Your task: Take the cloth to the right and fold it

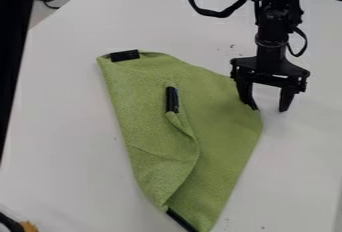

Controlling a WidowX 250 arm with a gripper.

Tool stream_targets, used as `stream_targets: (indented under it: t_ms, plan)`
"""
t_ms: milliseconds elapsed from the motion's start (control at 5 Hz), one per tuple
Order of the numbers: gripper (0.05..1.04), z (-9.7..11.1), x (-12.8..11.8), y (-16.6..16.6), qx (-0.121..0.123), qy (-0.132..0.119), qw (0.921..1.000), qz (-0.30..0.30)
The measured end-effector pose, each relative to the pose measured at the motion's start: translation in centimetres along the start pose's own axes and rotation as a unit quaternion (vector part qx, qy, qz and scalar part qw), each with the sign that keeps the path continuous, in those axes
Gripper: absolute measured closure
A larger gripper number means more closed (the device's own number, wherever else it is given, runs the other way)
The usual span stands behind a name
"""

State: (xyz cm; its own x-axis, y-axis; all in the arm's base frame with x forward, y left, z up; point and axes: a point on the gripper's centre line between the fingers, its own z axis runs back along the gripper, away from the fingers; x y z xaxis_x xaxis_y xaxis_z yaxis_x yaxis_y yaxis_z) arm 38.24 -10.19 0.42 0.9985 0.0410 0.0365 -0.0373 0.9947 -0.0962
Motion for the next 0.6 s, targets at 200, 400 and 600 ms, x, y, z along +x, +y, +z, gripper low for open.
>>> stream_targets:
  t_ms: [200, 400, 600]
  plan:
    - [0.411, 0.00, -0.58, 1.26, -0.009, -0.002, 1.0000, 0.002]
    - [0.709, -0.10, -0.55, 1.99, -0.012, 0.002, 0.9999, 0.000]
    - [0.909, -0.14, -0.45, 2.13, -0.007, 0.018, 0.9998, -0.011]
